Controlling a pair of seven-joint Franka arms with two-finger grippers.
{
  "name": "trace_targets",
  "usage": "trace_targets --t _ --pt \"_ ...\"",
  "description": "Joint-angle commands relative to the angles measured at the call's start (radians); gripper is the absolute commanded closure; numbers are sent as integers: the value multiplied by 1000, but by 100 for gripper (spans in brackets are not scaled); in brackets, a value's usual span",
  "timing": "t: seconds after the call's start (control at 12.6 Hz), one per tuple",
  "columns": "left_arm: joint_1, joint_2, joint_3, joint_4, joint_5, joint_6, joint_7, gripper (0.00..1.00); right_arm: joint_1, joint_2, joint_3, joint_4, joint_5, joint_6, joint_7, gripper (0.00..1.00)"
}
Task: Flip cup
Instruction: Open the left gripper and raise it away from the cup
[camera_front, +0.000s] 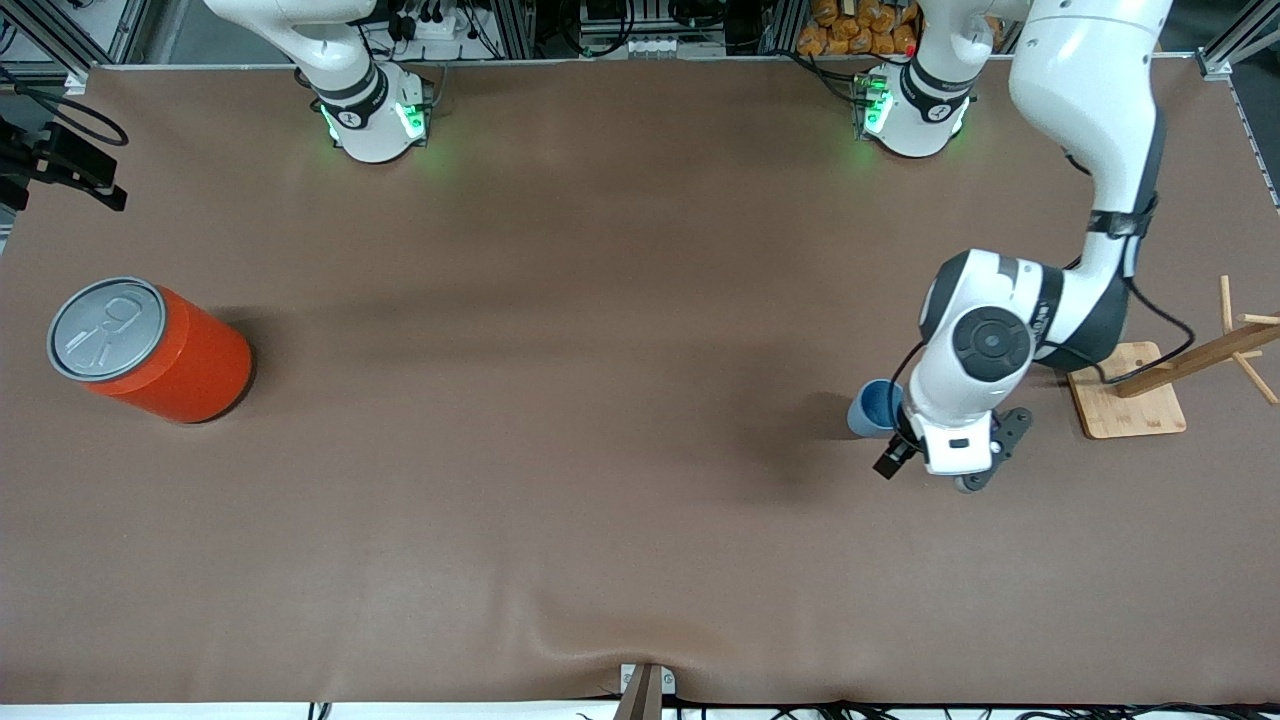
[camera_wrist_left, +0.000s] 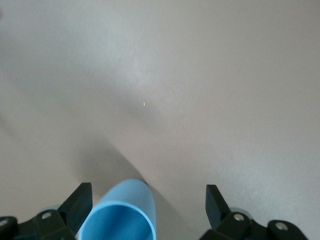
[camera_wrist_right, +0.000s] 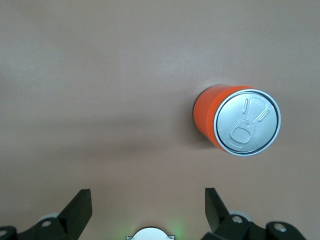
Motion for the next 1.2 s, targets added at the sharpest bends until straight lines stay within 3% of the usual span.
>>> trace_targets --t 0.0,0.4,0.64,1.12 --pt "22 -63 -6 -9 21 -35 76 0 -15 8 9 20 13 -15 0 0" --pt "79 -195 -13 -13 4 -209 286 0 -15 8 9 20 13 -16 0 0" --pt "94 -304 -13 -19 -37 -373 429 0 -15 8 9 20 13 -16 0 0" --pt "162 -491 -15 -30 -145 -559 717 0 -15 8 9 20 14 -16 0 0"
